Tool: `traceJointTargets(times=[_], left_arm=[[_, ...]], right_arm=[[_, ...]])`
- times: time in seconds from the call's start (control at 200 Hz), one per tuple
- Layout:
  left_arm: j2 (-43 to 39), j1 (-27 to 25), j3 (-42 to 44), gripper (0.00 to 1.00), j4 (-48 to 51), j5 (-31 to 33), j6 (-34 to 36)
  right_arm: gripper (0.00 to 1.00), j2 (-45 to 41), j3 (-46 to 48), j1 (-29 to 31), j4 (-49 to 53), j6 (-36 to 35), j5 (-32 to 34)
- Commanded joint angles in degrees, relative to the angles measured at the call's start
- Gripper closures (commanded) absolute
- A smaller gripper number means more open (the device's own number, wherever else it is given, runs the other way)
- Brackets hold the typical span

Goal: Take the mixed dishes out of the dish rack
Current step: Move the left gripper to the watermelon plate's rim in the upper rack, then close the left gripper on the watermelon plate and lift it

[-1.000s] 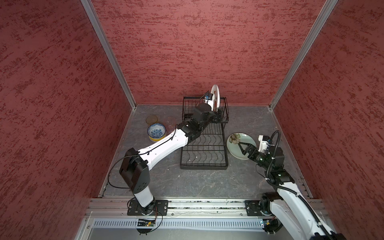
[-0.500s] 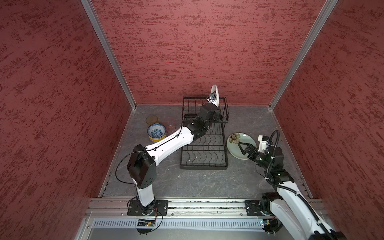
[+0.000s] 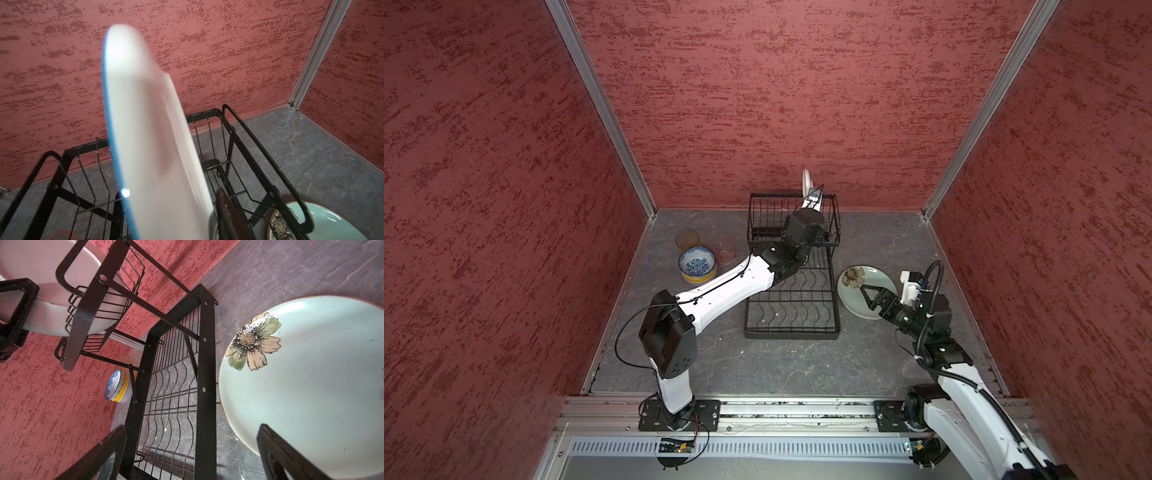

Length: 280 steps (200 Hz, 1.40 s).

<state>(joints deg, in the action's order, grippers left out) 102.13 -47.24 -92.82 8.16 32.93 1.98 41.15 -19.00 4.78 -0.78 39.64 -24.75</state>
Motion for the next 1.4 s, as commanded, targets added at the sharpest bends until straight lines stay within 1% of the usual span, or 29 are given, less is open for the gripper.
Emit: traceJointTargets(times=[0.0,0.27,0.481,0.591,0.661,0.761,0.872,0.977,1.232,1.398], left_arm=[[1.41,0.40,-1.34,0.59,1.41,4.98,4.12],[0.86,0.23,-0.96,0.60,1.14,4.53,6.25],[2.09,-0.17,-3.90,0.60,2.31,3.71,7.33],[2.29,-0.76,-4.26,0.70,1.07,3.80,8.79],[2.42,-1.25,-4.37,0.73,-0.19,4.18,10.02],[2.64,-1.93,-4.64,0.80,-1.68,5.29,11.67],[2.71,-2.20,-4.61,0.83,-3.04,6.01,12.53],[2.72,-2.23,-4.84,0.88,-3.54,6.16,12.87],[2.64,-2.26,-5.22,0.90,-4.87,6.89,14.62],[1.85,-2.08,-5.18,1.00,-6.01,6.50,13.86]], right_arm=[[0.01,-0.72,-0.11,0.26,0.11,0.22,1.04],[0.01,-0.38,0.11,0.24,0.39,0.44,1.33],[0.01,0.32,-0.16,0.26,0.58,0.53,1.37],[0.01,0.42,-0.08,0.31,0.49,0.63,1.11],[0.01,0.30,0.02,0.32,0.60,0.55,0.98],[0.01,0.12,0.07,0.28,0.77,0.29,0.73],[0.01,-0.14,0.11,0.31,1.03,0.33,0.66],[0.01,-0.19,0.19,0.30,1.13,0.27,0.58],[0.01,-0.30,0.51,0.32,1.31,0.35,0.64],[0.01,0.07,0.89,0.27,0.80,0.67,0.67]])
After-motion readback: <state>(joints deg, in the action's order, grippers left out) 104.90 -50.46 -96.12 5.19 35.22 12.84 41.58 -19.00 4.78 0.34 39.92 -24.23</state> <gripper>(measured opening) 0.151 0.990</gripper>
